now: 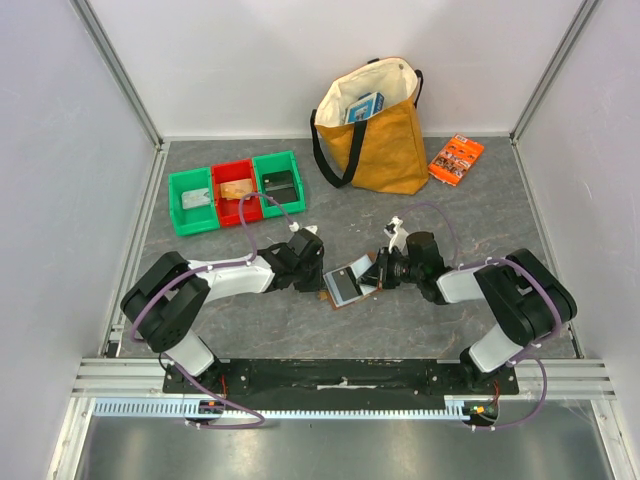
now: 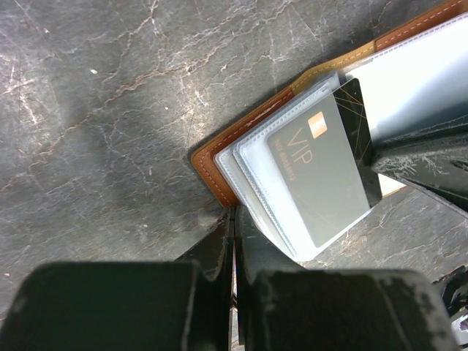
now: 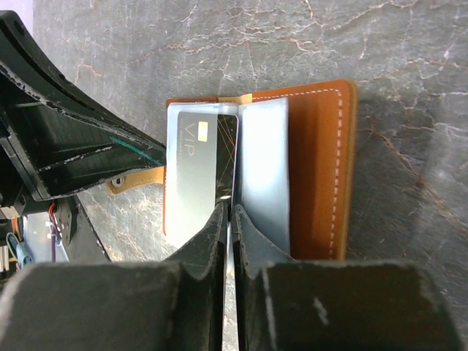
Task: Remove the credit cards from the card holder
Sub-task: Remove the credit card from the card holder.
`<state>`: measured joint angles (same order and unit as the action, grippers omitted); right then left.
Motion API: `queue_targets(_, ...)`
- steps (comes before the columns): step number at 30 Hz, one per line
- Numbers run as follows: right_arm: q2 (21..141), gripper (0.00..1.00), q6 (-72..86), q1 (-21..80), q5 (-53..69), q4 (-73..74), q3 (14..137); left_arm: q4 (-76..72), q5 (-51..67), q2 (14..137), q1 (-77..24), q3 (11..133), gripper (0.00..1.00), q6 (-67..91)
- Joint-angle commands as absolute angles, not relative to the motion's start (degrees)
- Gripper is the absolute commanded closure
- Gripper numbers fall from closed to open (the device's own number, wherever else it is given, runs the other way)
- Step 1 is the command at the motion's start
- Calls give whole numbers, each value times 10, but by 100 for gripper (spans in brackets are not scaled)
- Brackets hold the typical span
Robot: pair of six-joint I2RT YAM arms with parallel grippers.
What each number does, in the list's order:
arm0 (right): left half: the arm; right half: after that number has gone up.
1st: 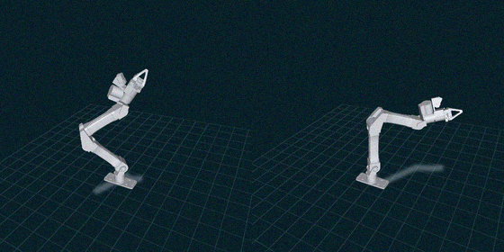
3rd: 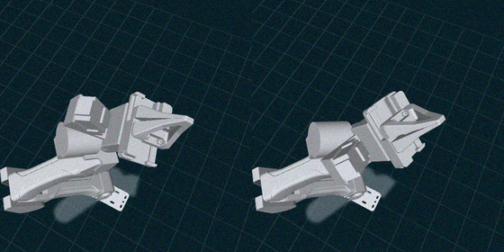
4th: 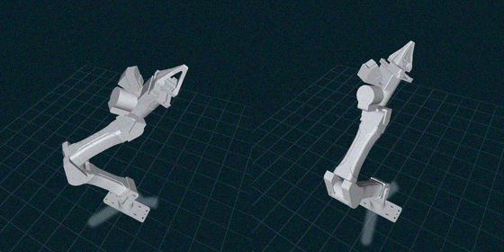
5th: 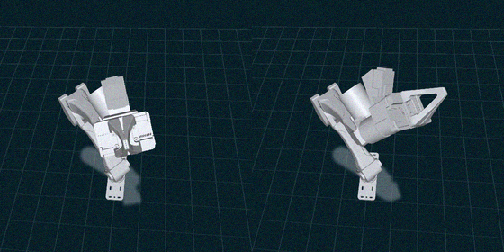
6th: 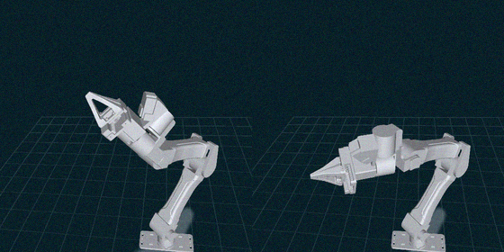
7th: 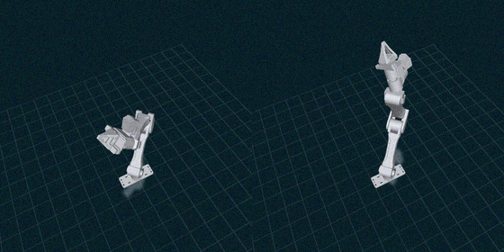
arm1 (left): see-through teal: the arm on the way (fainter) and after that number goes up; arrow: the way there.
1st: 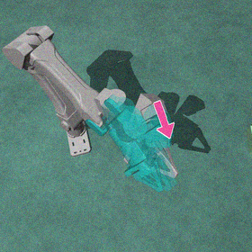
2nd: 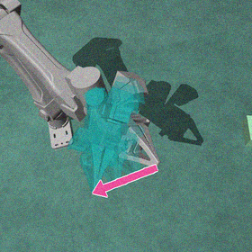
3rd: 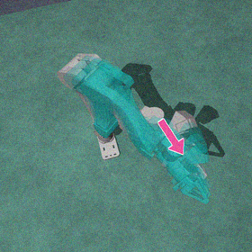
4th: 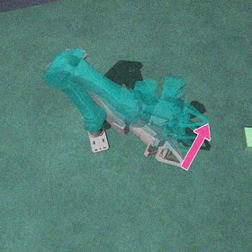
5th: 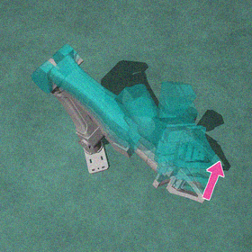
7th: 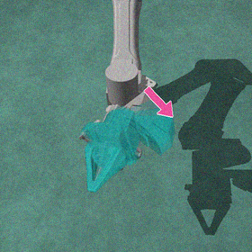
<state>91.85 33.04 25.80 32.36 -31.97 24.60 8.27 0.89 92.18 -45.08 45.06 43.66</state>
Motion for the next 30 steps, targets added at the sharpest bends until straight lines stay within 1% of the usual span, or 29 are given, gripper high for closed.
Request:
queue_targets(1, 924, 80, 327, 256, 351, -327, 265, 142, -31, 938, -453, 441, 98, 393)
queue_targets(3, 932, 71, 329, 255, 356, -331, 269, 140, -28, 938, -454, 443, 98, 392)
queue_targets(5, 942, 68, 331, 254, 359, -336, 271, 141, -25, 938, -454, 444, 98, 392)
queue_targets(11, 970, 67, 341, 256, 367, -358, 272, 135, -19, 938, -455, 443, 98, 395)
queue_targets(13, 976, 71, 345, 256, 374, -367, 272, 134, -19, 938, -455, 442, 98, 396)
queue_targets(16, 976, 82, 349, 255, 375, -375, 270, 133, -18, 940, -455, 440, 98, 396)
queue_targets(17, 973, 84, 348, 256, 374, -374, 269, 132, -18, 939, -455, 439, 98, 396)
queue_targets(23, 960, 87, 337, 251, 381, -359, 270, 127, -11, 940, -445, 428, 98, 395)
queue_targets(26, 960, 86, 340, 243, 394, -368, 267, 127, -12, 933, -439, 425, 98, 392)
queue_targets(30, 968, 82, 356, 236, 414, -392, 265, 129, -11, 929, -439, 425, 98, 387)
